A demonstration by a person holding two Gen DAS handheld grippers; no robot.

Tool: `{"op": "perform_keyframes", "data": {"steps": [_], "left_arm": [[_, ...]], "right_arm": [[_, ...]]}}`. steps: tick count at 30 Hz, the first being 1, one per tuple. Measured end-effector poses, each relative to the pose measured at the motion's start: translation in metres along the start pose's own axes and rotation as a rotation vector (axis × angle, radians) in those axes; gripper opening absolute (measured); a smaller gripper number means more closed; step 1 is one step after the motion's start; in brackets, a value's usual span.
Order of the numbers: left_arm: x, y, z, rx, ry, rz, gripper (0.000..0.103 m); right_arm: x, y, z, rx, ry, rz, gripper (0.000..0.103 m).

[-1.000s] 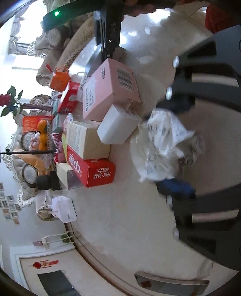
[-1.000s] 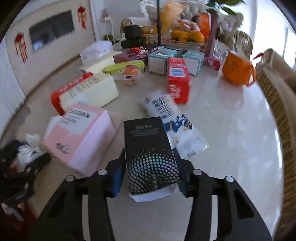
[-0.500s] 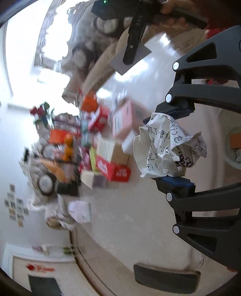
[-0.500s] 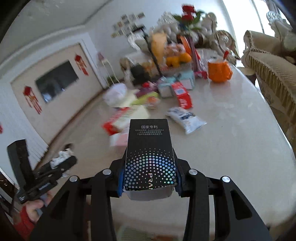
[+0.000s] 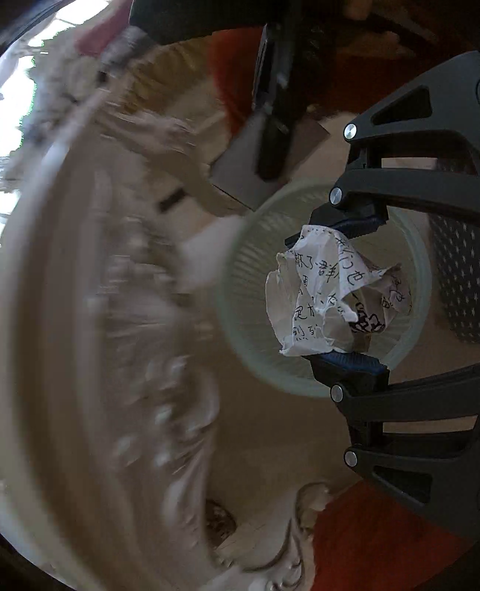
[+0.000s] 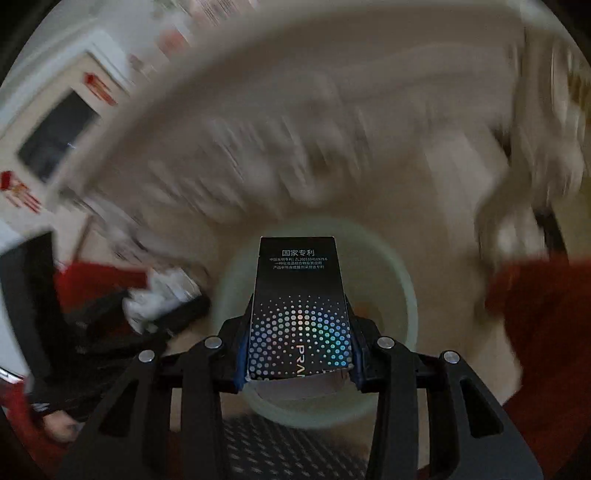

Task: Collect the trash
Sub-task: 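Carry paper and black box to the wastebasket and release both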

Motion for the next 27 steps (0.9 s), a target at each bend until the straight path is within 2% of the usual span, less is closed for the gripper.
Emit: {"op": "perform_keyframes", "data": {"steps": [2, 7, 10, 12, 13, 15, 17, 27], "left_arm": [[-0.005, -0.008, -0.012, 0.012, 0.012, -0.041, 0.05], [-0.006, -0.017, -0.02, 0.02, 0.02, -0.07, 0.051], [-0.008, -0.019, -0.025, 0.018, 0.047, -0.063, 0.057], [-0.007, -0.018, -0.03, 0.04, 0.056, -0.057, 0.077], [-0.009, -0.012, -0.03, 0.056, 0.051, -0.055, 0.085], [-0.006, -0.01, -0.031, 0.083, 0.032, -0.053, 0.086], [-0.006, -0.007, -0.031, 0.085, 0.028, -0.047, 0.089], [-0.011, 0.003, -0.028, 0.072, 0.041, -0.015, 0.089]], "right_arm": [[-0.001, -0.007, -0.013, -0.007, 0.046, -0.023, 0.039], [0.007, -0.01, -0.026, -0.024, 0.06, -0.005, 0.039], [0.001, -0.012, -0.027, -0.029, 0.07, -0.014, 0.041], [-0.006, -0.012, -0.026, -0.049, 0.068, -0.011, 0.067], [-0.011, -0.011, -0.024, -0.065, 0.058, -0.004, 0.069], [-0.013, -0.013, -0.023, -0.073, 0.056, -0.007, 0.07], [-0.013, -0.016, -0.022, -0.076, 0.051, -0.023, 0.07], [-0.01, -0.024, -0.014, -0.076, 0.011, -0.061, 0.07]]}}
Point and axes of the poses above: each gripper's, at about its wrist camera, not at the fingertips, and z roughly against the way its jaws point, y to its left, x to its top, the point moved 6 cm from there along -z, roughly the way its jaws point, and after that the axes turned 15 degrees about x, right-handed, at the moved point
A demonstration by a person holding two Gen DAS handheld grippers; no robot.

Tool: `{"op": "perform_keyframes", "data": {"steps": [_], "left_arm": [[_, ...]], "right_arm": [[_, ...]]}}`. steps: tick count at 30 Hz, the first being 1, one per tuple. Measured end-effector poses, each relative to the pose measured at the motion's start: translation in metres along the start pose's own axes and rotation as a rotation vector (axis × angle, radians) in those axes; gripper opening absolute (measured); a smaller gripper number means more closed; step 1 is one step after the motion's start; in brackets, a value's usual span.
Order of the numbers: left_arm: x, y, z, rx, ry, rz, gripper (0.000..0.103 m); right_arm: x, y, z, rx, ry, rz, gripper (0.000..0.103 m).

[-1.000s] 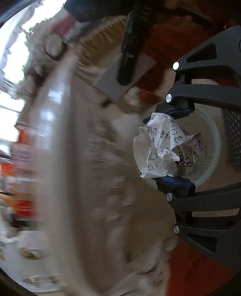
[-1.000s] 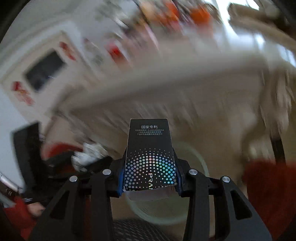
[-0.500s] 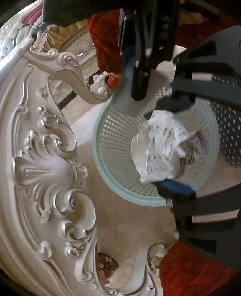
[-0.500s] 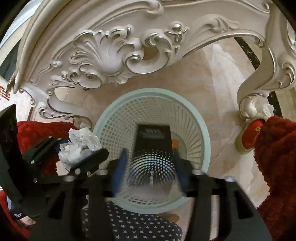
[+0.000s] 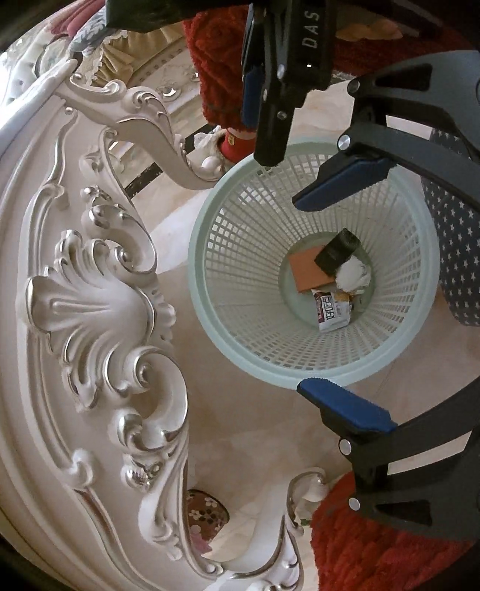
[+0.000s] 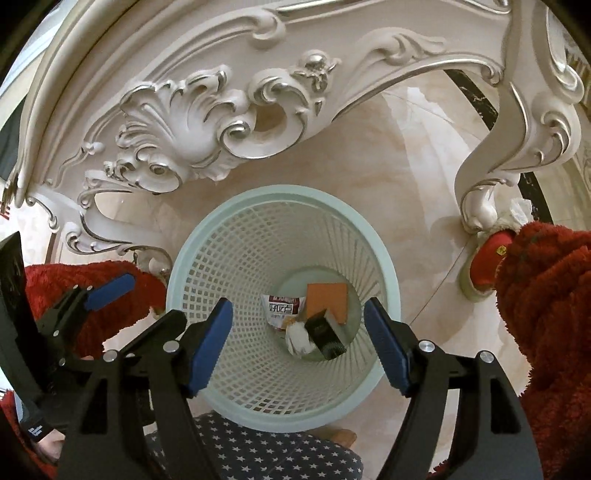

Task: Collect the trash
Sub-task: 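Carry paper and black box to the wastebasket and release both, then grasp the red box with the left tool while the right tool grasps the pink SiXiN box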

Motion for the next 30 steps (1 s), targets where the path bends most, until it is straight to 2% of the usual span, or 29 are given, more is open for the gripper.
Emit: {"op": "perform_keyframes", "data": {"steps": [3, 6, 10, 11, 13, 15, 16, 18, 19, 23, 27, 30], "left_arm": [[0.0, 0.007, 0.019, -0.028, -0.037, 0.013, 0.089], [0.006, 0.019, 0.053, -0.081, -0.097, 0.041, 0.089], [0.042, 0.049, 0.111, -0.13, -0.206, 0.09, 0.089], [0.061, 0.062, 0.13, -0.121, -0.263, 0.098, 0.089], [0.091, 0.082, 0.152, -0.087, -0.338, 0.105, 0.089], [0.133, 0.109, 0.164, -0.038, -0.409, 0.122, 0.089], [0.158, 0.126, 0.162, 0.021, -0.429, 0.137, 0.089], [0.195, 0.151, 0.15, 0.1, -0.422, 0.174, 0.089], [0.214, 0.162, 0.141, 0.116, -0.411, 0.196, 0.089], [0.266, 0.182, 0.111, 0.097, -0.373, 0.234, 0.089], [0.299, 0.185, 0.082, 0.134, -0.331, 0.194, 0.089], [0.313, 0.18, 0.06, 0.138, -0.295, 0.158, 0.089]], "right_arm": [[0.002, 0.006, 0.016, 0.013, -0.067, 0.014, 0.07], [0.008, 0.029, 0.06, 0.045, -0.202, 0.095, 0.07], [0.037, 0.071, 0.113, 0.082, -0.335, 0.224, 0.07], [0.049, 0.082, 0.123, 0.093, -0.365, 0.253, 0.07], [0.081, 0.105, 0.142, 0.114, -0.414, 0.316, 0.081], [0.114, 0.124, 0.148, 0.092, -0.455, 0.37, 0.081], [0.138, 0.135, 0.146, 0.059, -0.475, 0.41, 0.081], [0.169, 0.146, 0.137, 0.012, -0.473, 0.441, 0.081], [0.19, 0.152, 0.128, 0.002, -0.464, 0.447, 0.081], [0.247, 0.162, 0.093, -0.034, -0.407, 0.439, 0.081], [0.281, 0.164, 0.067, -0.066, -0.359, 0.439, 0.081], [0.297, 0.164, 0.049, -0.095, -0.314, 0.443, 0.081]]}}
Point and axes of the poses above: each gripper's, at about its wrist camera, not at the fingertips, and z roughly against the way its jaws point, y to its left, x to its top, the point moved 6 cm from there along -z, roughly the way its jaws point, and after that the axes turned 15 degrees about x, right-handed, at the moved point
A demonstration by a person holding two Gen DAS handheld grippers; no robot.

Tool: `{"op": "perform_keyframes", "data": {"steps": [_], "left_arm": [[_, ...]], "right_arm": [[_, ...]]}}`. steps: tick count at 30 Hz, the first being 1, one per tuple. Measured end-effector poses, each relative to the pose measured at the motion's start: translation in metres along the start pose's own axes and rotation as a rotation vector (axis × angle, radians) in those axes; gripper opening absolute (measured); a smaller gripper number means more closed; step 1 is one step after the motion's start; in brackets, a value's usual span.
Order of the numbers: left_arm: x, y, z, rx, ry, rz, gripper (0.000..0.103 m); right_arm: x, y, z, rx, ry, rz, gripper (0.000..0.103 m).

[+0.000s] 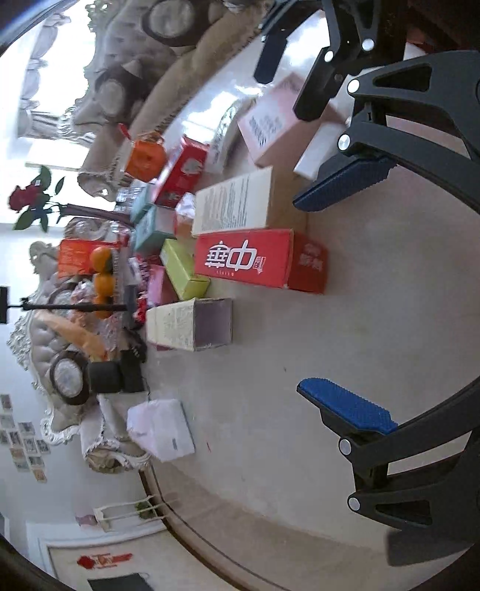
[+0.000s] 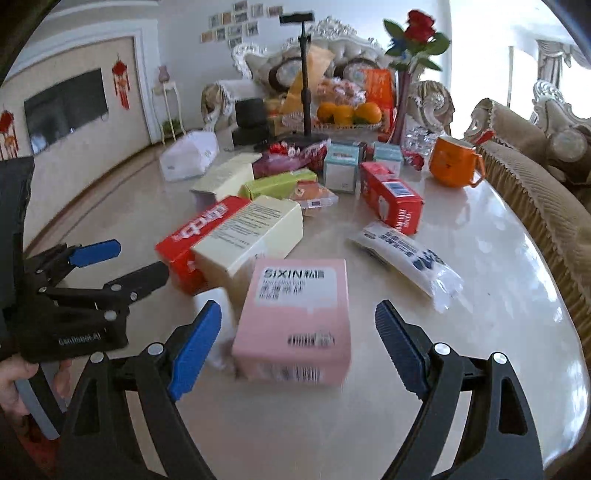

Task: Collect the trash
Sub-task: 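Grasp the red box with the left tool while the right tool grasps the pink SiXiN box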

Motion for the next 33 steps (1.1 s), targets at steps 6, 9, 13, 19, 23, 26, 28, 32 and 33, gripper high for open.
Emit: {"op": "perform_keyframes", "data": {"steps": [6, 9, 13, 19, 23, 26, 28, 32, 33], "left_arm": [[0.004, -0.006, -0.023, 0.01, 0.027, -0.068, 0.089], [0.012, 0.0, -0.028, 0.03, 0.02, -0.085, 0.089], [0.019, -0.009, -0.045, 0.032, 0.05, -0.15, 0.089], [0.027, -0.021, -0.063, 0.021, 0.065, -0.188, 0.086], [0.022, -0.03, -0.063, -0.046, 0.099, -0.193, 0.036], [0.017, -0.03, -0.053, -0.053, 0.086, -0.193, 0.036], [0.016, -0.022, -0.043, -0.057, 0.076, -0.15, 0.036], [0.019, 0.0, -0.024, -0.044, 0.059, -0.065, 0.036], [0.02, 0.007, -0.016, -0.04, 0.049, -0.046, 0.036]], "right_arm": [[-0.002, -0.012, -0.009, -0.016, 0.043, 0.006, 0.081], [-0.006, -0.024, -0.004, -0.022, 0.052, 0.006, 0.081], [-0.007, -0.03, -0.013, 0.03, 0.07, -0.027, 0.081], [-0.008, -0.036, -0.022, 0.043, 0.111, -0.041, 0.08], [-0.009, -0.034, -0.026, 0.066, 0.129, -0.042, 0.063], [-0.012, -0.037, -0.02, 0.064, 0.11, -0.074, 0.062], [-0.014, -0.04, -0.012, 0.09, 0.078, -0.112, 0.062], [-0.011, -0.045, 0.013, 0.13, 0.012, -0.18, 0.062], [-0.009, -0.046, 0.02, 0.142, -0.003, -0.194, 0.062]]}}
Point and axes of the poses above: each gripper's, at about its wrist camera, not at the fingertips, and z roughly against the way its jaws point, y to its left, x to its top, the point moved 6 cm from there along -z, roughly the way its jaws point, and after that the axes turned 15 degrees about x, right-handed, at the moved point
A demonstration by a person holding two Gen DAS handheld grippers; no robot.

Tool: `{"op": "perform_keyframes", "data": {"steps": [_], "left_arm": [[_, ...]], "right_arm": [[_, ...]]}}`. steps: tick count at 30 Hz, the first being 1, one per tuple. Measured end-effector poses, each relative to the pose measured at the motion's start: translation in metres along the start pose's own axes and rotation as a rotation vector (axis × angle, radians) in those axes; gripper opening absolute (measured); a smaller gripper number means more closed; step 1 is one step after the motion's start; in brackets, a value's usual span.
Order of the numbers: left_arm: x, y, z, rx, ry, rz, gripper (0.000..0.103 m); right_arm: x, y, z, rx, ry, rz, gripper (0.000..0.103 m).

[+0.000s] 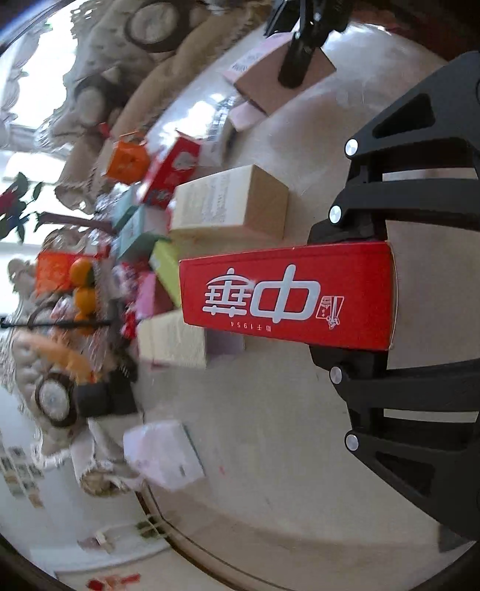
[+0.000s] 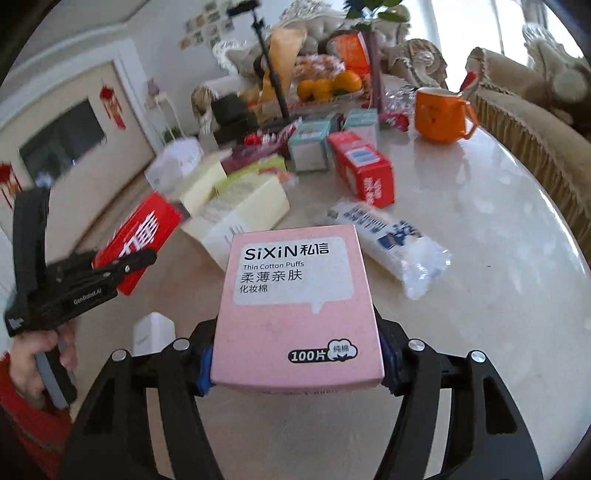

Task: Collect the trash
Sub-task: 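Grasp the red box with the left tool while the right tool grasps the pink SiXiN box, then carry both boxes to the wastebasket and open both tools to drop them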

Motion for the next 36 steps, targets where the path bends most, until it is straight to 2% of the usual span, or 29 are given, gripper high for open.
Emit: {"op": "perform_keyframes", "data": {"steps": [4, 7, 10, 11, 15, 18, 19, 22, 24, 28, 32, 36], "left_arm": [[-0.008, 0.014, 0.054, -0.037, -0.076, 0.068, 0.035], [-0.037, 0.013, 0.105, -0.067, -0.137, 0.089, 0.035], [-0.088, -0.002, 0.151, -0.107, -0.168, 0.077, 0.036], [-0.114, -0.013, 0.165, -0.133, -0.162, 0.064, 0.036], [-0.205, -0.057, 0.187, -0.223, -0.068, 0.016, 0.036], [-0.274, -0.091, 0.17, -0.205, 0.053, -0.065, 0.036], [-0.298, -0.102, 0.153, -0.219, 0.129, -0.058, 0.036], [-0.336, -0.119, 0.113, -0.207, 0.266, -0.033, 0.036], [-0.354, -0.128, 0.09, -0.198, 0.338, -0.027, 0.036], [-0.359, -0.145, 0.066, -0.17, 0.339, -0.065, 0.036], [-0.363, -0.154, 0.051, -0.165, 0.347, -0.09, 0.036], [-0.372, -0.159, 0.039, -0.168, 0.38, -0.111, 0.036]], "right_arm": [[-0.003, 0.015, 0.046, 0.063, -0.087, -0.021, 0.062], [-0.029, 0.033, 0.083, 0.104, -0.132, 0.0, 0.062], [-0.079, 0.05, 0.111, 0.14, -0.127, 0.008, 0.063], [-0.096, 0.054, 0.118, 0.151, -0.117, 0.003, 0.063], [-0.19, 0.069, 0.13, 0.174, -0.017, -0.027, 0.063], [-0.247, 0.061, 0.114, 0.113, 0.084, -0.066, 0.063], [-0.268, 0.05, 0.102, 0.078, 0.123, -0.104, 0.063], [-0.322, 0.015, 0.062, -0.027, 0.247, -0.192, 0.063], [-0.337, -0.001, 0.047, -0.027, 0.311, -0.276, 0.063], [-0.321, -0.007, 0.037, -0.056, 0.284, -0.254, 0.062], [-0.332, -0.013, 0.017, -0.067, 0.333, -0.256, 0.062], [-0.334, -0.008, 0.011, -0.087, 0.337, -0.233, 0.063]]}}
Point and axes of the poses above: each gripper's, at about its wrist camera, not at the fingertips, and z roughly against the way its jaws point, y to its left, x to its top, the point moved 6 cm from there along -z, roughly the way its jaws point, and after that the axes turned 15 degrees about x, right-handed, at the moved point
